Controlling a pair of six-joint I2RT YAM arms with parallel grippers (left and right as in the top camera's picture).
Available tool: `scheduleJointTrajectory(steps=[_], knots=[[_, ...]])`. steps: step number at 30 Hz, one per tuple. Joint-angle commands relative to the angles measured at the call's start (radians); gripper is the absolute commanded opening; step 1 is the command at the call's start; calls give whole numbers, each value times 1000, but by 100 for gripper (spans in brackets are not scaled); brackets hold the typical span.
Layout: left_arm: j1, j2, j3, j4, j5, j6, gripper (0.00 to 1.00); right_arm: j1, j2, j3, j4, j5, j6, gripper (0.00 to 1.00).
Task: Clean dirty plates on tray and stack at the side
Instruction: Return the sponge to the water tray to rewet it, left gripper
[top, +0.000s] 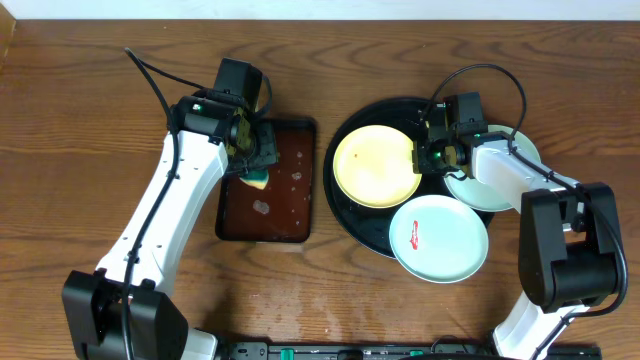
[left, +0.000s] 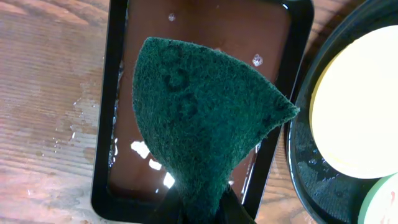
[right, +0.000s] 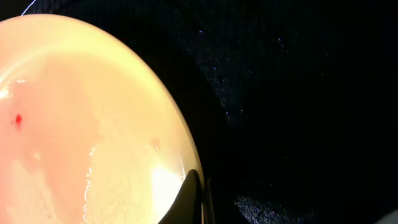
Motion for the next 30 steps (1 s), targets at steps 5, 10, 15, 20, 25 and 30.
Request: scheduleJointTrajectory(steps=[5,10,15,20,25,30], knots=[[3,-3,-3,-3,-24,28,8,8,-47,9,-7,-3,2,1],[3,-3,-3,-3,-42,35,8,8,-137,13,-31,-3,12,1],[3,-3,-3,-2,-42,35,8,8,-230,13,-47,-3,14,1],[3,-3,-3,-3,-42,35,8,10,-290,13,-53,-3,40,1],[3,-3,-3,-2,-42,35,8,9,-304,13,-59,21,39,1],[3,-3,-3,4,-37,34,8,9,-302,13,-91,109,36,1]])
